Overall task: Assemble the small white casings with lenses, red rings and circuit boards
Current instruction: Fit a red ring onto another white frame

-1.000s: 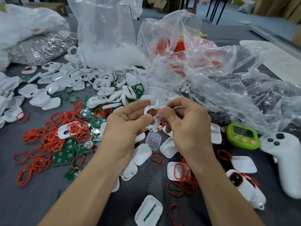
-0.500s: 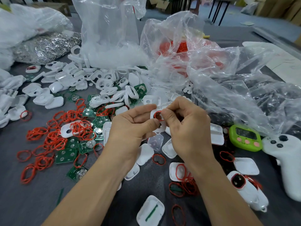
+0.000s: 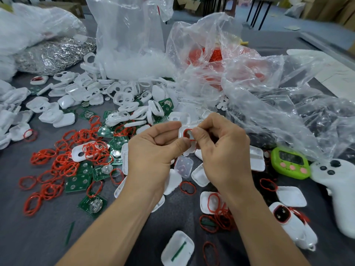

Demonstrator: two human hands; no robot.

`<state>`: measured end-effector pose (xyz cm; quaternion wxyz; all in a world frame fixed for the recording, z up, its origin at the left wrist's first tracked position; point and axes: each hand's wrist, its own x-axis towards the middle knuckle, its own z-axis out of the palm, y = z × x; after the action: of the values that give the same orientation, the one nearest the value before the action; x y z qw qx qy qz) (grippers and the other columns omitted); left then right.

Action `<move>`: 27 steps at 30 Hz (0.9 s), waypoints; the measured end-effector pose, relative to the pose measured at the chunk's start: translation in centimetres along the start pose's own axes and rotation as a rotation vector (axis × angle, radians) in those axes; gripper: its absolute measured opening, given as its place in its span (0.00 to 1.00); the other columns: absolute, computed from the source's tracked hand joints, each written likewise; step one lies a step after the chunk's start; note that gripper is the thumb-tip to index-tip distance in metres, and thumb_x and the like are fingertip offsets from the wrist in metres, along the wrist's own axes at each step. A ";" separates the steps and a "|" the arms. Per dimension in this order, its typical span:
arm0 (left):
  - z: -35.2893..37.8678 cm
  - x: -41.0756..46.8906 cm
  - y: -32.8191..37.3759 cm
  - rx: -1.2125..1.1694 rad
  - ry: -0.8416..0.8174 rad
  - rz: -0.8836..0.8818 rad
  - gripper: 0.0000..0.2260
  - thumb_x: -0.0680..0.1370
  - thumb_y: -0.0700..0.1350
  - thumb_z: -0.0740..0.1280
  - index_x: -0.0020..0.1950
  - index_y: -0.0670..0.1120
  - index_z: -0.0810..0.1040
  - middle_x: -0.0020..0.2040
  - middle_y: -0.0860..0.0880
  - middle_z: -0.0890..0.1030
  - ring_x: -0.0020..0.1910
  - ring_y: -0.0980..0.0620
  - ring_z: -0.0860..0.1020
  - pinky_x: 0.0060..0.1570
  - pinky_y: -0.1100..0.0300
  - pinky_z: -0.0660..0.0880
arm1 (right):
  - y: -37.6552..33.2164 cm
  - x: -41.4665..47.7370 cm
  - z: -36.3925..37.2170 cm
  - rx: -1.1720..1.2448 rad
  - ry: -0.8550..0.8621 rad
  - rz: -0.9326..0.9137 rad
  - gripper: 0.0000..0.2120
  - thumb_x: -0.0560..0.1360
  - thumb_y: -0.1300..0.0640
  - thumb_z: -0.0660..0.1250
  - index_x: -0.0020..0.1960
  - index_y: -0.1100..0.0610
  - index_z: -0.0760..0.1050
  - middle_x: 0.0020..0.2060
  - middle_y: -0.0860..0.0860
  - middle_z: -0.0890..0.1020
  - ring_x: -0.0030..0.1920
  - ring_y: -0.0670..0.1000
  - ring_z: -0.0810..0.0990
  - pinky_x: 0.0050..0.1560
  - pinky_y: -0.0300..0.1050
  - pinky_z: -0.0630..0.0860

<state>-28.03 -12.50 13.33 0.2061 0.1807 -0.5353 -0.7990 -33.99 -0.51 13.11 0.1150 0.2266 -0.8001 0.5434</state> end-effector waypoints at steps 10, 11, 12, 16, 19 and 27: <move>0.0 -0.2 0.3 -0.005 -0.040 -0.037 0.15 0.63 0.35 0.77 0.47 0.45 0.85 0.40 0.46 0.88 0.37 0.54 0.86 0.34 0.65 0.79 | 0.0 -0.4 -0.2 -0.079 -0.006 -0.046 0.11 0.79 0.57 0.72 0.40 0.52 0.74 0.28 0.48 0.79 0.31 0.49 0.76 0.29 0.39 0.70; -0.1 -0.2 0.4 -0.009 -0.044 -0.049 0.15 0.61 0.37 0.77 0.47 0.45 0.85 0.40 0.46 0.88 0.36 0.54 0.86 0.33 0.65 0.79 | 0.0 -0.4 -0.2 -0.113 0.001 -0.062 0.12 0.79 0.57 0.71 0.39 0.53 0.73 0.28 0.48 0.78 0.30 0.49 0.75 0.29 0.36 0.68; -0.1 -0.2 0.4 -0.013 -0.048 -0.058 0.15 0.61 0.38 0.77 0.46 0.46 0.85 0.40 0.46 0.88 0.36 0.53 0.86 0.32 0.65 0.79 | -0.1 -0.5 -0.1 -0.141 0.003 -0.076 0.12 0.79 0.58 0.71 0.39 0.54 0.73 0.28 0.49 0.78 0.31 0.50 0.74 0.29 0.37 0.68; -0.3 -0.1 0.3 0.043 -0.062 -0.050 0.12 0.67 0.32 0.77 0.47 0.45 0.84 0.40 0.45 0.88 0.35 0.53 0.85 0.31 0.65 0.78 | -0.2 -0.7 0.1 -0.198 -0.004 -0.117 0.12 0.80 0.59 0.71 0.39 0.56 0.73 0.27 0.50 0.76 0.30 0.53 0.72 0.31 0.47 0.69; -0.4 -0.2 0.2 0.122 -0.085 0.004 0.14 0.71 0.27 0.74 0.48 0.44 0.82 0.41 0.43 0.88 0.38 0.50 0.86 0.38 0.61 0.82 | -0.4 -0.7 0.1 -0.207 -0.020 -0.131 0.12 0.79 0.60 0.71 0.39 0.56 0.72 0.26 0.49 0.73 0.30 0.55 0.70 0.30 0.48 0.68; -0.4 -0.3 0.5 0.204 -0.115 0.039 0.16 0.71 0.26 0.74 0.49 0.46 0.87 0.40 0.40 0.87 0.39 0.47 0.85 0.42 0.56 0.82 | -0.5 -0.6 -0.4 -0.157 -0.079 -0.059 0.10 0.78 0.58 0.71 0.39 0.54 0.75 0.28 0.49 0.79 0.32 0.52 0.76 0.30 0.42 0.70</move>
<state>-27.49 -12.81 13.63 0.1710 0.1440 -0.6281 -0.7453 -33.25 -0.13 13.39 0.1165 0.2617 -0.8370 0.4662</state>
